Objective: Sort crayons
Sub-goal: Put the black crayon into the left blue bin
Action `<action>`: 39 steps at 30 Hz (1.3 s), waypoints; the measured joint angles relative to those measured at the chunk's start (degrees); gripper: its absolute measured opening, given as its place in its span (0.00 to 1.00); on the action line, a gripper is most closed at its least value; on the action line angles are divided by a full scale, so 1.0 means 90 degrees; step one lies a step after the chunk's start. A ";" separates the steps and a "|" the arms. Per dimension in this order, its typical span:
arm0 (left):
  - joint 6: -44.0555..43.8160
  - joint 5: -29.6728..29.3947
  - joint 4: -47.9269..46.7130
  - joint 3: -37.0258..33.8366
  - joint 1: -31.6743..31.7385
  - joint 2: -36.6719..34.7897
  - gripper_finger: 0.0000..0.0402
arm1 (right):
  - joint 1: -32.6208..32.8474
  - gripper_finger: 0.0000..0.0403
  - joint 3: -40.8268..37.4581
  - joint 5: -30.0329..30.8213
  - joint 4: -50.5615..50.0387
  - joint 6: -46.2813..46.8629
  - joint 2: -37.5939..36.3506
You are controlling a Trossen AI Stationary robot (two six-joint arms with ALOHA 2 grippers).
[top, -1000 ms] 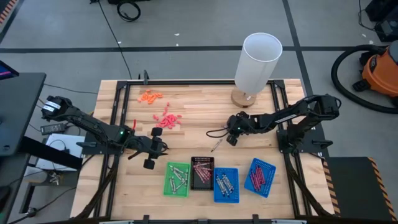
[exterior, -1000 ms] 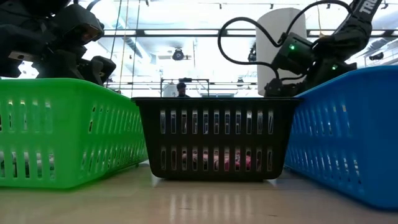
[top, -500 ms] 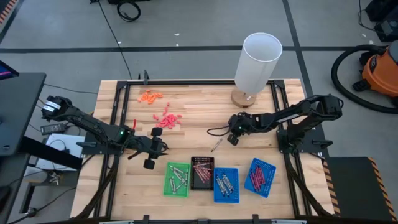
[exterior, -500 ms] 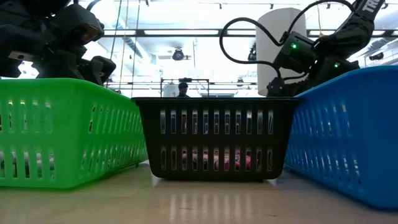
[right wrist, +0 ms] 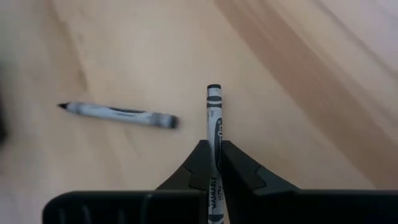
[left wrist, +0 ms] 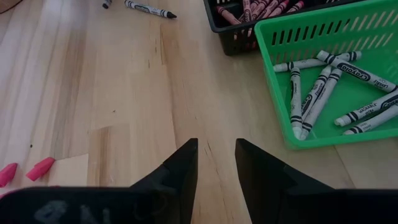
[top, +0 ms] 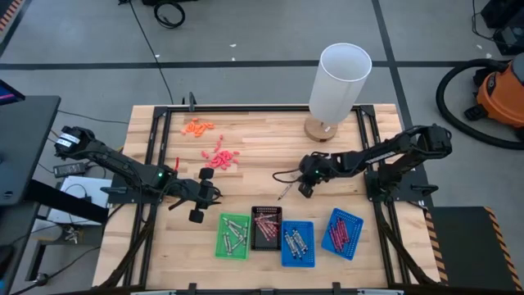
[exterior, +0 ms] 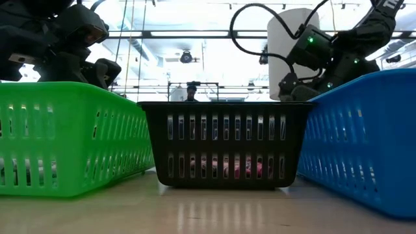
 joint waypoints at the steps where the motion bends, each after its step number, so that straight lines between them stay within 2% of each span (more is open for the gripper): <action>1: 0.0000 0.0000 0.0000 0.0000 -0.0001 0.0000 0.29 | 0.0059 0.07 0.0046 0.0000 0.0002 0.0002 0.0000; 7: 0.0000 0.0000 0.0000 0.0000 0.0001 0.0000 0.29 | 0.0399 0.07 0.0459 0.0014 0.0021 0.0002 -0.0005; 13: 0.0000 0.0000 0.0000 0.0000 0.0001 0.0000 0.29 | 0.0918 0.08 0.0933 -0.0280 0.0048 0.0178 -0.0007; 22: -0.0051 0.0000 0.0000 0.0000 -0.0001 0.0000 0.29 | 0.1997 0.08 0.1344 -0.0248 0.0052 0.1544 -0.0010; 30: -0.0053 0.0000 0.0000 0.0000 0.0001 0.0000 0.29 | 0.3081 0.08 0.1362 0.0401 0.0041 0.3086 -0.0010; 39: -0.0009 0.0000 0.0002 0.0000 0.0001 0.0000 0.29 | 0.4019 0.08 0.1364 0.1521 0.0036 0.3856 0.0068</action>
